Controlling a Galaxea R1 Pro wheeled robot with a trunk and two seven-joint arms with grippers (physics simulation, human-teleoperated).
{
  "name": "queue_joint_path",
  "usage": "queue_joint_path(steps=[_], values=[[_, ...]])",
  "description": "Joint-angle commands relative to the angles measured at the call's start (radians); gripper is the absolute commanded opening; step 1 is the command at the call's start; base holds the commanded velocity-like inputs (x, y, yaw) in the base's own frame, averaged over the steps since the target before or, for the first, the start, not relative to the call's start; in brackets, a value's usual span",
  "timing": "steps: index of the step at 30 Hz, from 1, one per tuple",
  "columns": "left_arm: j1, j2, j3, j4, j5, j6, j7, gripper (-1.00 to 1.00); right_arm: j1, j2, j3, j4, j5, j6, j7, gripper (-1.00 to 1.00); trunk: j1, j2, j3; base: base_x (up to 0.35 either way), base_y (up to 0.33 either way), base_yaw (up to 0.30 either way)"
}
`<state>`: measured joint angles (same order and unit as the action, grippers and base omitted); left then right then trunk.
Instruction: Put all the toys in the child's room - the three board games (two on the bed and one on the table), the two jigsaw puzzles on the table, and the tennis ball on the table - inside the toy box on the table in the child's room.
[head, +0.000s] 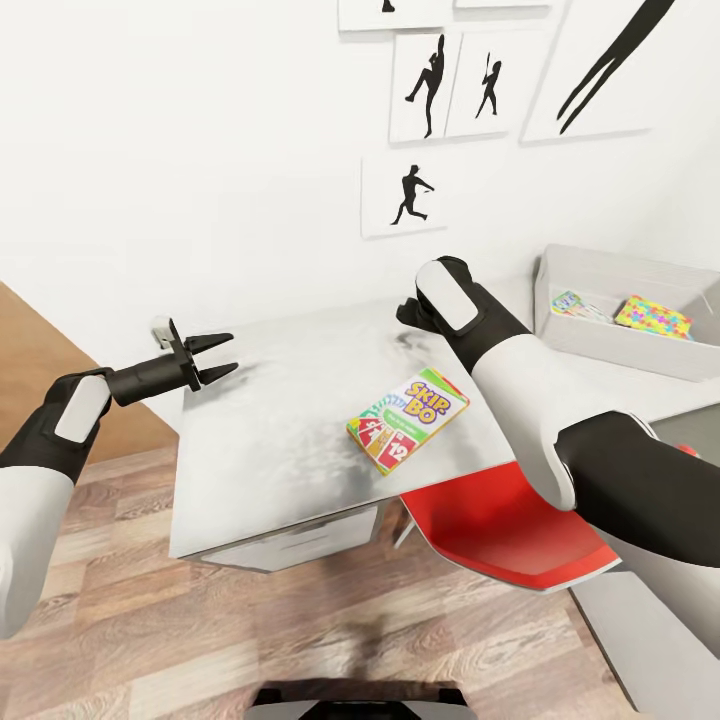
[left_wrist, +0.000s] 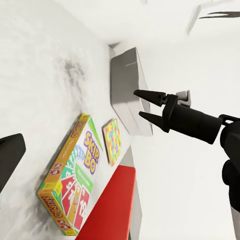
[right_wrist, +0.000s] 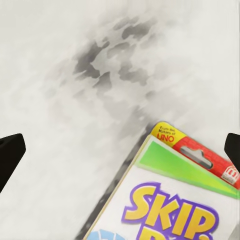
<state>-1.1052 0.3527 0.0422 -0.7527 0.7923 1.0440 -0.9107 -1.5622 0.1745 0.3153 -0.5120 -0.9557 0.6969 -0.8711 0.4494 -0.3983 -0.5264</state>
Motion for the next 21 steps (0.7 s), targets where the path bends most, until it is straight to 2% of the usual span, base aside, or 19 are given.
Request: queue_joint_path(steps=[1, 21], values=[[-0.001, 0.000, 0.002, 0.000, -0.004, 0.003, -0.005, 1.00, -0.001, 0.000, 0.002, 0.000, -0.002, 0.005, -0.006, 1.00, 0.001, -0.002, -0.001, 0.000, 0.000, 0.000], [-0.001, 0.000, 0.008, 0.000, -0.004, 0.003, -0.005, 1.00, 0.000, 0.000, 0.001, 0.000, 0.005, 0.000, -0.005, 1.00, 0.001, -0.002, -0.002, 0.000, 0.000, 0.000]])
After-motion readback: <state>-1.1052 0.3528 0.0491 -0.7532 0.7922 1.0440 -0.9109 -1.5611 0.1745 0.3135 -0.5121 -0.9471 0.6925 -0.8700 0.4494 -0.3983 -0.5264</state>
